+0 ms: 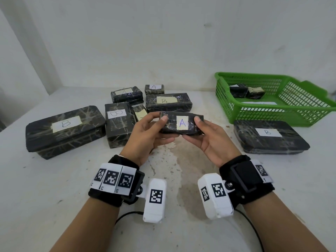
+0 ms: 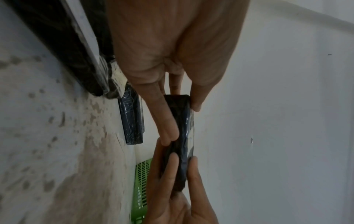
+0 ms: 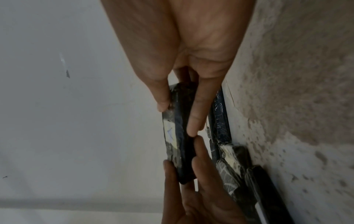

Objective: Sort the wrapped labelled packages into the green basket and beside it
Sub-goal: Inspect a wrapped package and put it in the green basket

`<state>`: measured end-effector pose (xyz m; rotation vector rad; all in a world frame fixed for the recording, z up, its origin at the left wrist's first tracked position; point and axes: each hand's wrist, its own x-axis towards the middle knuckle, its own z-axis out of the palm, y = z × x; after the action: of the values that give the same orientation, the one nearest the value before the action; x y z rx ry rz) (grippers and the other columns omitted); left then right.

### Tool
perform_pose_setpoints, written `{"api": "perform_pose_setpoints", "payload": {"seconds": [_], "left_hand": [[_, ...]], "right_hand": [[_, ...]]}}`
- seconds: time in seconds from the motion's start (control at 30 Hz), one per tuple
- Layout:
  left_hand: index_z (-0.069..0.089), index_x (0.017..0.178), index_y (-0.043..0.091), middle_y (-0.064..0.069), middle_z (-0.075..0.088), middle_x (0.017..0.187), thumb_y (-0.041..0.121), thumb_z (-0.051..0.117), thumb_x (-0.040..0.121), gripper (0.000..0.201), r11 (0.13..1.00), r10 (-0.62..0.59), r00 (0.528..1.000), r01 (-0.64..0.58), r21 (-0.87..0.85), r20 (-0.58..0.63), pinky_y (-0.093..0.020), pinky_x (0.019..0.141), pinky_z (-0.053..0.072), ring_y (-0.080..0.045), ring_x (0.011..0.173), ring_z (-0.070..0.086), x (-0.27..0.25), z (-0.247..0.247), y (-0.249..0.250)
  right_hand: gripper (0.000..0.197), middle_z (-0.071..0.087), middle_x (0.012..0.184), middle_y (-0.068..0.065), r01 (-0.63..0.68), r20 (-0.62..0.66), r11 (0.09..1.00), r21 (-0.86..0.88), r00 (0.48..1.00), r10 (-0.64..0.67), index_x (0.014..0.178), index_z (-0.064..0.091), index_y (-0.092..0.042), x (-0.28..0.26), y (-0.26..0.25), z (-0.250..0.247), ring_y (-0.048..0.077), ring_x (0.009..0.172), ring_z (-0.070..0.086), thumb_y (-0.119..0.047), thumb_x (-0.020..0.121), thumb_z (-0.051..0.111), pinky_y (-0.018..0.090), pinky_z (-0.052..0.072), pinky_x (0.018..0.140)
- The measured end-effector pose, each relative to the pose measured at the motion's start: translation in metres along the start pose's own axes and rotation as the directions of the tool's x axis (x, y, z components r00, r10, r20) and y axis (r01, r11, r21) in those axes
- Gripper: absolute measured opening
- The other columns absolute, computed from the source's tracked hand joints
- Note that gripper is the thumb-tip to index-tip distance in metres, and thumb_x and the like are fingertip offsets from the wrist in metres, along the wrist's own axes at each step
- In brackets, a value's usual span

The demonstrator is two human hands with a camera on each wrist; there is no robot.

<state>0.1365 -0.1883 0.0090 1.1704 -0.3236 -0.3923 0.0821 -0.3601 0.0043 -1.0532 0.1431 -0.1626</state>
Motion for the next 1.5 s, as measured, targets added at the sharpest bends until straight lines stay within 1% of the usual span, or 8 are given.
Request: {"api": "perform_pose_setpoints", "payload": {"seconds": [0.23,0.37,0.5,0.7,0.9,1.07,1.3,1.5], "left_hand": [[0.06,0.12,0.015,-0.011,0.072,0.105,0.021,0.054,0.098,0.024,0.997,0.038,0.999,-0.04,0.069,0.023,-0.021,0.043,0.05,-0.026,0.069,0.074,-0.003,0.004,0.001],[0.066,0.108,0.014,-0.004,0.074,0.087,0.017,0.052,0.099,0.016,0.982,0.123,0.992,-0.127,0.141,0.039,-0.017,0.035,0.035,-0.019,0.057,0.071,-0.003,0.004,0.0],[0.065,0.098,0.009,-0.005,0.073,0.077,0.01,0.052,0.099,0.014,0.975,0.163,0.987,-0.163,0.153,0.013,-0.017,0.034,0.032,-0.018,0.051,0.068,-0.002,0.001,-0.001],[0.061,0.097,0.008,-0.007,0.074,0.082,0.031,0.056,0.092,0.024,0.978,0.084,0.995,-0.091,0.187,0.047,-0.017,0.035,0.033,-0.019,0.056,0.07,-0.004,0.007,0.0],[0.061,0.094,0.005,-0.008,0.071,0.07,0.009,0.055,0.097,0.008,0.964,0.143,0.99,-0.142,0.225,0.013,-0.016,0.032,0.029,-0.018,0.047,0.066,-0.002,0.001,-0.002],[0.062,0.093,0.011,-0.003,0.071,0.07,0.019,0.056,0.098,0.011,0.969,0.056,0.997,-0.065,0.237,0.046,-0.016,0.032,0.027,-0.017,0.052,0.068,-0.003,0.002,0.002],[0.06,0.092,0.004,-0.003,0.068,0.064,0.01,0.055,0.098,0.01,0.958,0.082,0.994,-0.099,0.269,0.075,-0.015,0.033,0.025,-0.017,0.047,0.066,-0.001,-0.004,0.003],[0.062,0.092,0.007,-0.004,0.068,0.067,0.017,0.059,0.096,0.011,0.959,0.053,0.994,-0.077,0.274,0.092,-0.015,0.034,0.025,-0.017,0.05,0.066,-0.003,-0.003,0.004]], "right_hand": [[0.02,0.075,0.097,0.0,0.144,-0.002,0.987,-0.078,0.989,-0.145,0.108,0.066,-0.013,-0.001,0.004,0.001,0.015,0.088,0.072,-0.015,0.1,0.048,0.025,0.059,0.066],[0.018,0.073,0.097,0.003,0.19,0.032,0.97,-0.15,0.982,-0.187,0.107,0.067,-0.012,-0.003,0.006,0.002,0.016,0.089,0.071,-0.016,0.099,0.051,0.026,0.06,0.068],[0.035,0.072,0.104,0.009,0.163,0.061,0.975,-0.153,0.986,-0.155,0.112,0.065,-0.008,-0.004,0.007,0.005,0.018,0.092,0.071,-0.031,0.088,0.057,0.027,0.06,0.069],[0.013,0.073,0.084,0.001,0.23,0.008,0.949,-0.218,0.972,-0.233,0.095,0.066,-0.009,-0.004,0.007,0.002,0.015,0.081,0.071,-0.015,0.097,0.054,0.026,0.059,0.065],[0.024,0.072,0.086,0.003,0.156,0.014,0.962,-0.223,0.987,-0.157,0.092,0.064,-0.011,-0.007,0.01,0.01,0.012,0.079,0.07,-0.033,0.083,0.064,0.023,0.057,0.062],[0.009,0.071,0.083,0.002,0.221,-0.006,0.927,-0.302,0.972,-0.233,0.084,0.059,-0.012,-0.009,0.011,0.01,0.013,0.079,0.071,-0.014,0.092,0.063,0.028,0.059,0.066],[0.023,0.07,0.081,0.0,0.192,-0.016,0.928,-0.319,0.978,-0.208,0.087,0.057,-0.01,-0.01,0.015,0.014,0.013,0.08,0.071,-0.029,0.082,0.07,0.028,0.058,0.066],[0.018,0.066,0.073,0.001,0.233,-0.019,0.894,-0.382,0.965,-0.26,0.082,0.052,-0.009,-0.011,0.014,0.013,0.01,0.075,0.069,-0.014,0.089,0.068,0.028,0.058,0.063]]}}
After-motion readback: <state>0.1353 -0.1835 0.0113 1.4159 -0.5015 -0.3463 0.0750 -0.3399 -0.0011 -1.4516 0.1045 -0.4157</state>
